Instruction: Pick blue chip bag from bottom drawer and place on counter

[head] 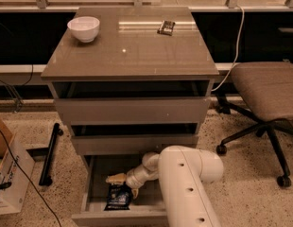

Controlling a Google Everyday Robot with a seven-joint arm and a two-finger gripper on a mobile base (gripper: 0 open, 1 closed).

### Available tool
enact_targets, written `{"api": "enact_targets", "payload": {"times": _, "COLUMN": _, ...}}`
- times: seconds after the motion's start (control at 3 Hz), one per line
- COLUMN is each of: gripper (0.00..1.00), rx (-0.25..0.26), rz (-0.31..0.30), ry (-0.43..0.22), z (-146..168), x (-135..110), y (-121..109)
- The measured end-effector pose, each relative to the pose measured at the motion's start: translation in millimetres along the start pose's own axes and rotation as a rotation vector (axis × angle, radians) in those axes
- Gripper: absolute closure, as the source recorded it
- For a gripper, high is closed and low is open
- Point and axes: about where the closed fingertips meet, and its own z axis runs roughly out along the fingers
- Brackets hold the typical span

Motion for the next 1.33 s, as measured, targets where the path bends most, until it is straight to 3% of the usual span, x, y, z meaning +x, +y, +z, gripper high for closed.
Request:
{"api": "enact_targets", "payload": {"times": 0.67, "gripper": 0.42, "rx": -0.005, "rz": 0.034, "ry": 0.001, "z": 7, "x": 3, "y": -10}}
{"api": "enact_targets", "payload": {"times": 1.0, "gripper": 0.73, "rx": -0.010, "rz": 0.051, "ry": 0.004, "z": 12, "x": 3, "y": -15}}
{"api": "enact_targets", "payload": {"times": 1.33, "gripper": 0.96, "rx": -0.013, "rz": 0.056, "ry": 0.003, "z": 12, "x": 3, "y": -16}}
